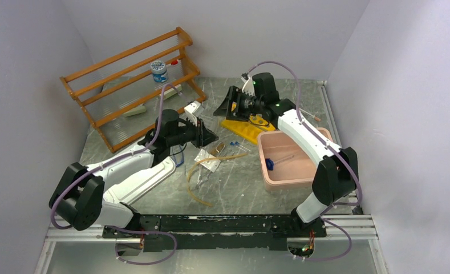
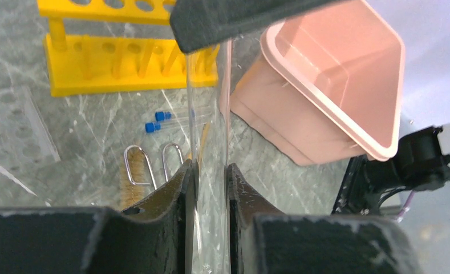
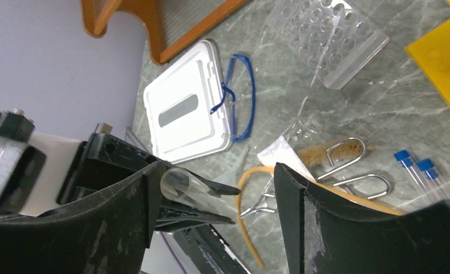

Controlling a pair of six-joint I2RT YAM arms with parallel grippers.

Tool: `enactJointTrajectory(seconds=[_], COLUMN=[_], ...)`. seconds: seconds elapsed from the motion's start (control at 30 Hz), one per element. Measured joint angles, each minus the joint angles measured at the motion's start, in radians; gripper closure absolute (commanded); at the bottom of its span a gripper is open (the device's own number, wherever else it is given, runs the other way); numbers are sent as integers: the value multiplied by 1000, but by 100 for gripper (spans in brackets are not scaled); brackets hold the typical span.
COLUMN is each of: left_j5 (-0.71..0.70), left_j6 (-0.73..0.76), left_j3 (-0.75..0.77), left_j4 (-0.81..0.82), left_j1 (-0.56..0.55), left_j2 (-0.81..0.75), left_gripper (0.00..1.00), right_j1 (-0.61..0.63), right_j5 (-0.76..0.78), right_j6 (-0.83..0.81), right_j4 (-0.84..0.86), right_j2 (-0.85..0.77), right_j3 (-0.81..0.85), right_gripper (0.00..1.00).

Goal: Organize the chemistry lab equipment

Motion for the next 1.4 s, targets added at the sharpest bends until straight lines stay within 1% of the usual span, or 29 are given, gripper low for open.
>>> enactJointTrajectory(seconds=[0.07,0.17,0.37,0.47,0.63,0.77,0.83,0.93,1.07,1.2,1.27,1.3,1.37,1.4], left_j5=[31,71,113,121,119,119,119,120,126,134,134,134,138,139], left_j6=[82,179,293,346,414,439,449,455,462,464,464,463,460,456], left_j3=[24,66,138,157,174,188,196,204,211,215,220,222,225,226], left_j4=[-23,-47,-85,-114,-143,-156,-162,-162,-166,-167,-171,-173,-172,-171], left_j1=[0,0,-2,-5,-6,-6,-6,-6,-9,-10,-9,-9,-9,-10], left_j2=[0,1,29,42,43,43,45,52,66,78,85,89,98,102], left_gripper=[95,95,95,95,95,95,95,95,95,95,91,85,65,57], right_j1=[-9,-14,-14,-14,-14,-14,-14,-14,-14,-14,-14,-14,-13,-11], right_j5=[-9,-26,-36,-31,-33,-41,-49,-60,-60,-42,-33,-29,-14,-4], right_j6=[-13,-41,-67,-79,-97,-113,-119,-124,-130,-143,-148,-150,-156,-158], right_j4=[-71,-135,-230,-282,-355,-396,-409,-413,-414,-416,-416,-417,-423,-424], right_j2=[-4,-5,-22,-22,-19,-16,-11,-2,2,4,8,9,10,10], right_j3=[56,132,169,188,232,257,263,263,263,262,262,262,262,262], right_gripper=[33,43,58,60,57,51,51,57,70,80,84,85,86,86])
